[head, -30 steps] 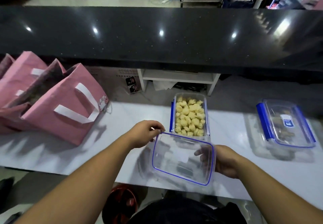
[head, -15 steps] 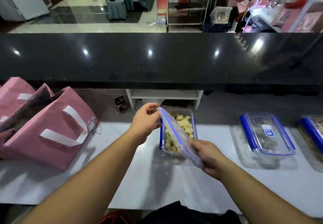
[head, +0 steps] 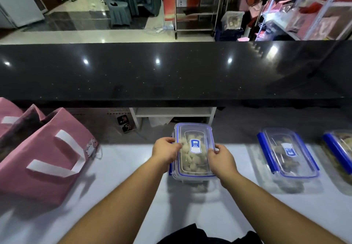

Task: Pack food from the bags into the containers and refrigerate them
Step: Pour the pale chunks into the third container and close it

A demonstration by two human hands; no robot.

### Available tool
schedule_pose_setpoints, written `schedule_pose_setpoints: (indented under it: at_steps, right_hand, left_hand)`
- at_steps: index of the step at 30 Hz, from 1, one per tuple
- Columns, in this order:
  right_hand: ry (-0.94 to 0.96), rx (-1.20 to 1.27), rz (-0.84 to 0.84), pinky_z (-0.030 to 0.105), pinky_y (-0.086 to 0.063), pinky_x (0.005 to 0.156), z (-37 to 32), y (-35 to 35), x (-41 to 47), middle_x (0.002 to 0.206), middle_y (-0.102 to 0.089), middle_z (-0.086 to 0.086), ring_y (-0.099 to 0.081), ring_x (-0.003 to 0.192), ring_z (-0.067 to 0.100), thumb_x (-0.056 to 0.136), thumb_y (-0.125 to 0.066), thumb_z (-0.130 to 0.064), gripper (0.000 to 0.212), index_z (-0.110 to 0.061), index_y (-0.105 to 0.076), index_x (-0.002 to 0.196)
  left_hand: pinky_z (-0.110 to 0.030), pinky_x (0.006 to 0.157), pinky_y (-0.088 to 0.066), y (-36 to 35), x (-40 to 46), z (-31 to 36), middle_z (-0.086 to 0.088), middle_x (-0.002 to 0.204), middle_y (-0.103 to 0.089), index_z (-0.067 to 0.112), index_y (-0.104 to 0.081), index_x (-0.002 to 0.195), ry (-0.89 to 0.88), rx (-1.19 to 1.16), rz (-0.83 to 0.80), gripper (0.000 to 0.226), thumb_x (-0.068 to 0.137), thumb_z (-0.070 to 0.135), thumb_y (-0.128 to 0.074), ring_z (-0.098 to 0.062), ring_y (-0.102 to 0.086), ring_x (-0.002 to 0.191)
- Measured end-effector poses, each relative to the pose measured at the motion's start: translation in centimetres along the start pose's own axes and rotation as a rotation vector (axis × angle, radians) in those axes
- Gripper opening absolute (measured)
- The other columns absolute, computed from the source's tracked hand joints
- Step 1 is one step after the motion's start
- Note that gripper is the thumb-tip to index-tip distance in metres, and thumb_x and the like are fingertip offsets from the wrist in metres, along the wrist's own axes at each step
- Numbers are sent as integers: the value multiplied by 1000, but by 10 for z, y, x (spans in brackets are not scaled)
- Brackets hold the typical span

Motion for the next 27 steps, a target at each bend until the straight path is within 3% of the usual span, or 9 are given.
schedule_pose_setpoints:
  at_steps: [2,5,9,15,21,27]
  right_hand:
    - [11,-100,29,40,-58,74,0,-2,7,92,-72,3,-67,81,27,98,-51,-23,20,-17,-68,108]
    - [16,-177,25,42,-57,77,2,-5,17,92,-71,7,-66,84,32,97,-54,-21,16,-14,-68,98]
    - [38,-240,-10,43,-55,72,4,-13,26,85,-70,9,-65,80,34,97,-53,-19,17,-12,-67,91]
    - [84,-325,-21,39,-58,72,2,-17,33,85,-70,4,-65,77,26,98,-55,-23,17,-13,-68,93]
    - [121,-391,-46,38,-55,75,0,-16,34,85,-69,3,-64,81,26,96,-58,-26,16,-12,-66,92]
    - [97,-379,-78,37,-56,80,1,-15,37,89,-72,-1,-66,85,23,95,-63,-27,14,-16,-69,102]
  left_hand:
    - [-31,76,-59,-1,-2,9,2,81,-78,21,-78,86,-57,121,61,6,82,16,-77,-22,-74,75]
    - [-34,78,-59,0,2,11,5,82,-77,23,-81,98,-95,277,108,17,84,22,-71,-24,-75,82]
    - [-38,77,-60,0,8,11,-3,86,-79,26,-72,79,-119,392,104,11,87,21,-67,-30,-74,86]
    - [-32,69,-57,4,15,4,4,77,-77,23,-79,91,-136,487,94,17,88,25,-62,-23,-73,76]
    - [-36,79,-61,7,22,-6,4,82,-78,23,-80,93,-117,490,86,15,92,28,-66,-22,-73,80]
    - [-33,77,-58,7,29,-10,3,89,-78,22,-78,102,-98,531,57,15,94,31,-69,-23,-73,84]
Point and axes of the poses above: each hand's wrist, its own x-axis towards the middle knuckle, its own y-axis out of the back of the hand, z = x × y, the point moved 10 cm from there along x, towards the middle knuckle
